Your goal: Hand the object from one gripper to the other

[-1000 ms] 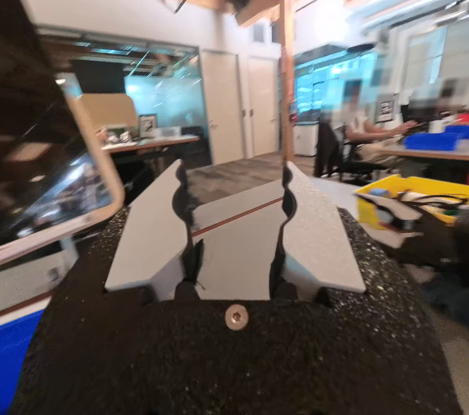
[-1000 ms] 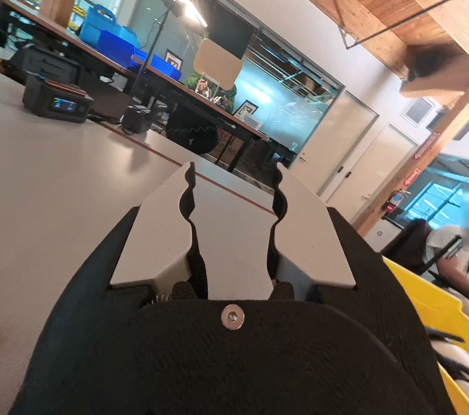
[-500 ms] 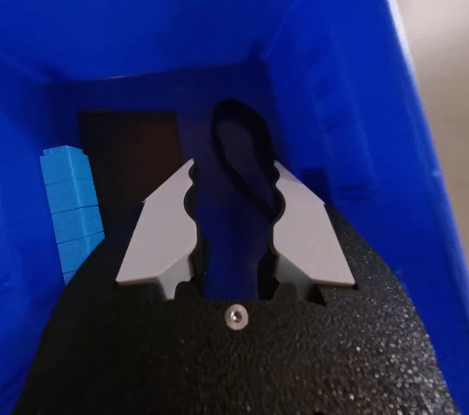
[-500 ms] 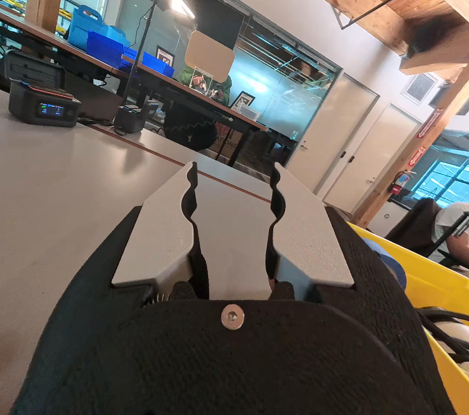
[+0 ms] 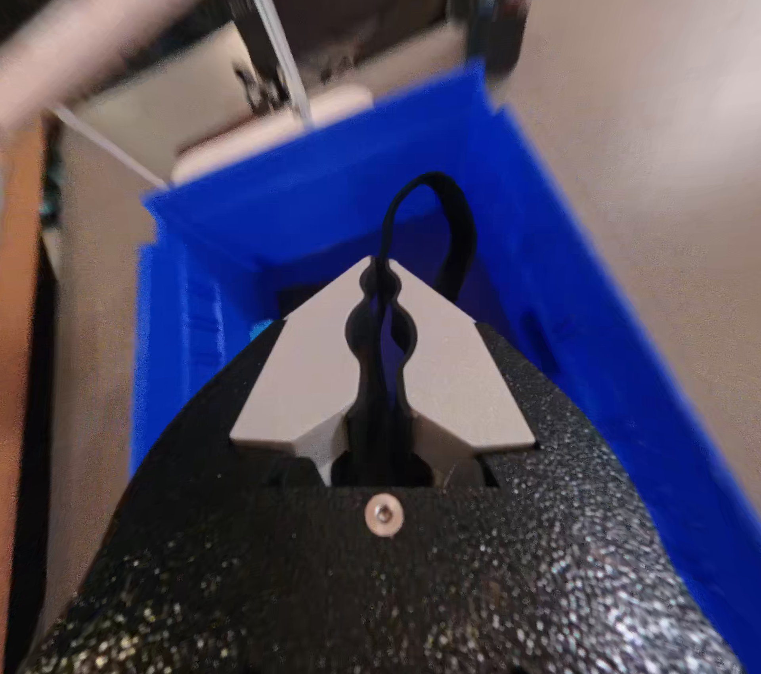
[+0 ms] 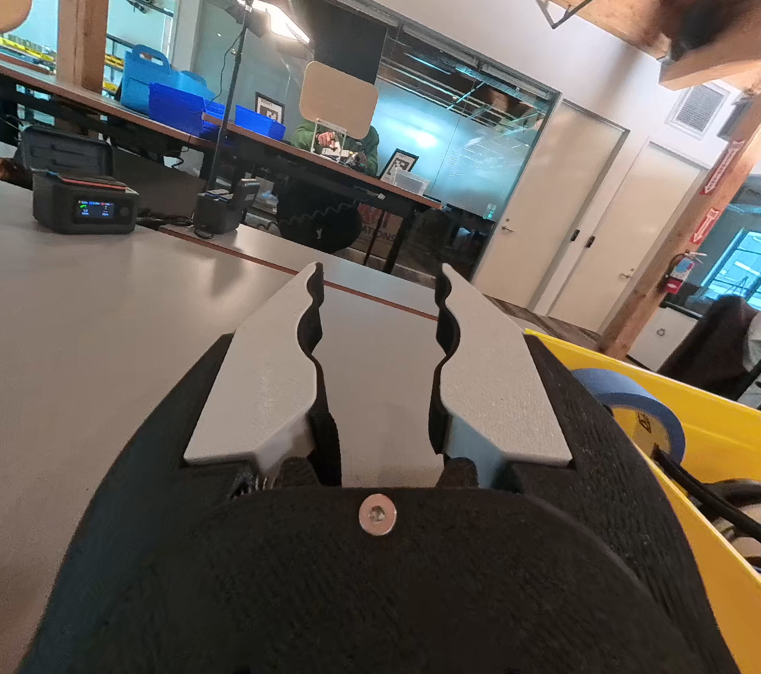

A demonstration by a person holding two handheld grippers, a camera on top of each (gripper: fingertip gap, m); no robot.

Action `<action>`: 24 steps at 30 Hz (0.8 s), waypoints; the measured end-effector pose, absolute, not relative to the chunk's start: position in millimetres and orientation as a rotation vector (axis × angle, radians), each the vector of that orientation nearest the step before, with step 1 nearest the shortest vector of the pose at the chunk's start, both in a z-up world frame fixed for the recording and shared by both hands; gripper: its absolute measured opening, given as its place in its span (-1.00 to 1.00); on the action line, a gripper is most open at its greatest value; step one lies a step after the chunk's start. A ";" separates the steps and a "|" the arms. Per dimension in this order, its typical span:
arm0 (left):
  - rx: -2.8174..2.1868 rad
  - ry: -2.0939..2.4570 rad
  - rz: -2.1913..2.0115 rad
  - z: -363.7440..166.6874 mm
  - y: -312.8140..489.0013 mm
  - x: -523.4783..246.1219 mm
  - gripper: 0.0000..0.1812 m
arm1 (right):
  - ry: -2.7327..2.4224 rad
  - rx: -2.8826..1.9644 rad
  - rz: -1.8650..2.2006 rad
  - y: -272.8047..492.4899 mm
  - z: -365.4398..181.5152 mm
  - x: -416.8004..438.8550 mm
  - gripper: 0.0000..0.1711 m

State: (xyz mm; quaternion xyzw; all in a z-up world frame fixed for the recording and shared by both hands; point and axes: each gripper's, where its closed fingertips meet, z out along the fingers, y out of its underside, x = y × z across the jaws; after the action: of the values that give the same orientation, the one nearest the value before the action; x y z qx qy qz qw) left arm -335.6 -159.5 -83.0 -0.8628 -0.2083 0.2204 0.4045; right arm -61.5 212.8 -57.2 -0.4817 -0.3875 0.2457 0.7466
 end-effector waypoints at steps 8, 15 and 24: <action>-1.635 -0.183 0.172 85.4 -89.1 -207.3 -1.00 | -0.939 -1.000 0.523 197.6 -59.2 -73.8 -0.54; -1.314 0.004 -0.737 75.1 2.5 -82.1 -1.00 | -0.949 -1.034 0.591 194.1 -61.5 -73.0 -0.77; -1.250 -0.073 -1.008 -5.2 62.3 -80.8 -1.00 | -1.034 -0.944 0.768 173.8 -57.5 -79.4 -0.83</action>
State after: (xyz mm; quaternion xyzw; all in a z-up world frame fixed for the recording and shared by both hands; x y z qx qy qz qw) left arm -80.8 62.3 -5.2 -0.5597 -0.0329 -0.4513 0.6942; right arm -79.4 173.8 -57.5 -0.4234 -0.4637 0.3447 0.6978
